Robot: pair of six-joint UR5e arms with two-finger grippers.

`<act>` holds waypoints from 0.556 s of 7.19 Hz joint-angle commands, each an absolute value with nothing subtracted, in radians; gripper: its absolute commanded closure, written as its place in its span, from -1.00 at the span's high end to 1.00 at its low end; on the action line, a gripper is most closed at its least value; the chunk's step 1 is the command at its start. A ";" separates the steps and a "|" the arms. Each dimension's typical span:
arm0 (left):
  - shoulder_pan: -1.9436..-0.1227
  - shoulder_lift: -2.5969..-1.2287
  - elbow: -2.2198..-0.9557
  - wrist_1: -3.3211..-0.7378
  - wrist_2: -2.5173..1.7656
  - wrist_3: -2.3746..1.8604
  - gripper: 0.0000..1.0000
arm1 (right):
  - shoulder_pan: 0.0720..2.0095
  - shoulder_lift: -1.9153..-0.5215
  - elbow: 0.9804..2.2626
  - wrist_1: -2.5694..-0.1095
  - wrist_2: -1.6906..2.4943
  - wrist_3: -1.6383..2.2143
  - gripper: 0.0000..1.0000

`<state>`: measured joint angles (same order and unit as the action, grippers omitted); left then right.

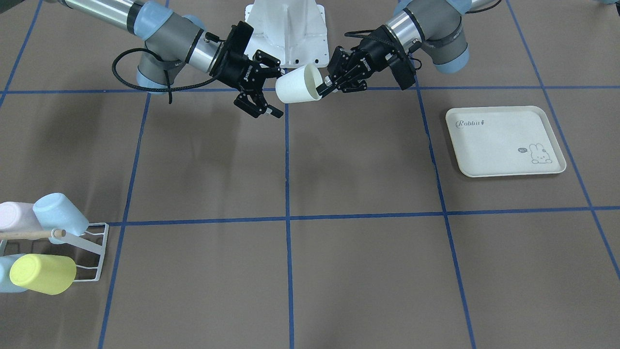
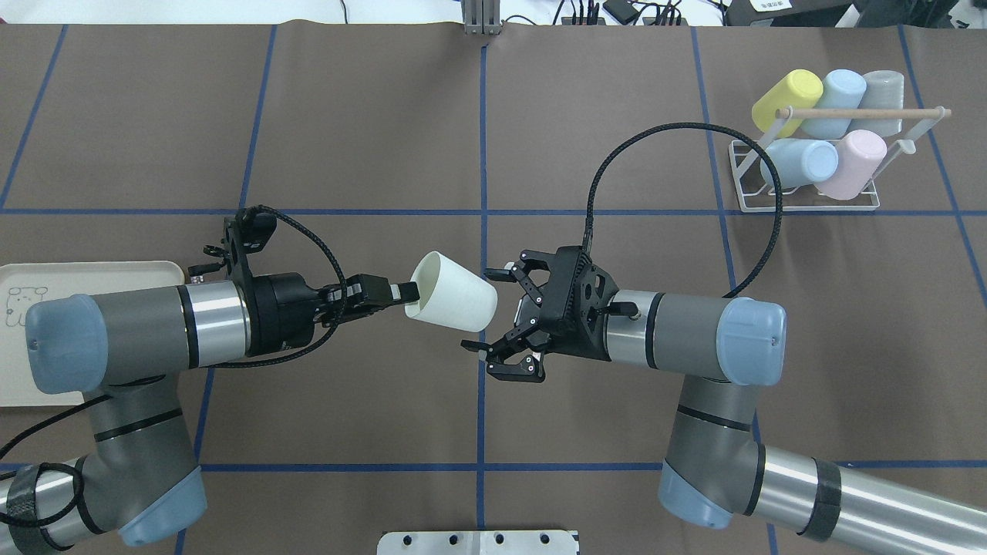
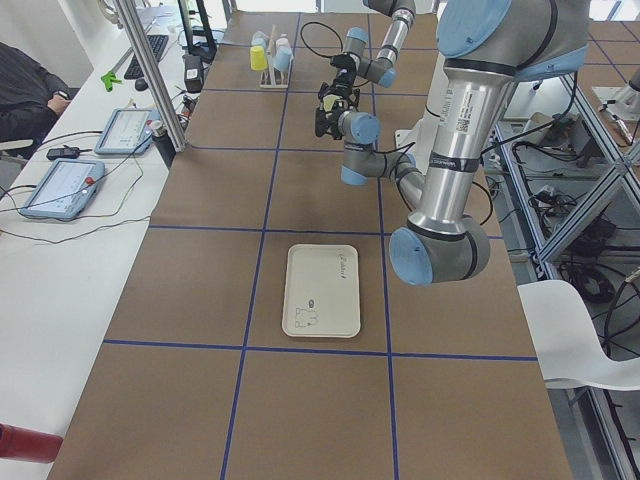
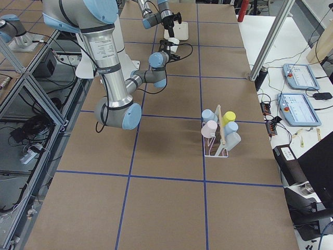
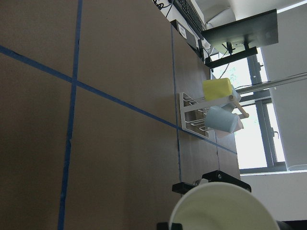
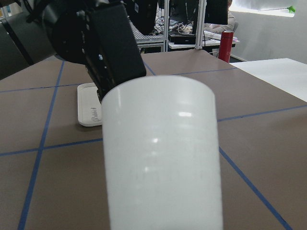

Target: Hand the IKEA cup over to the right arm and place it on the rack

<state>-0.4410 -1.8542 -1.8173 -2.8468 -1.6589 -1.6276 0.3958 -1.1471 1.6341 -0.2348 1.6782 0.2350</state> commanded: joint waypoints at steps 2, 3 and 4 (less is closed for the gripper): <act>-0.411 -1.856 -1.799 -2.847 -1.629 -1.628 -1.00 | 0.393 -1.141 1.635 -0.235 1.678 0.236 0.97; -0.411 -1.856 -1.799 -2.846 -1.629 -1.628 -1.00 | 0.391 -1.141 1.635 -0.233 1.678 0.239 0.85; -0.411 -1.856 -1.799 -2.847 -1.629 -1.628 -1.00 | 0.391 -1.141 1.635 -0.233 1.678 0.239 0.76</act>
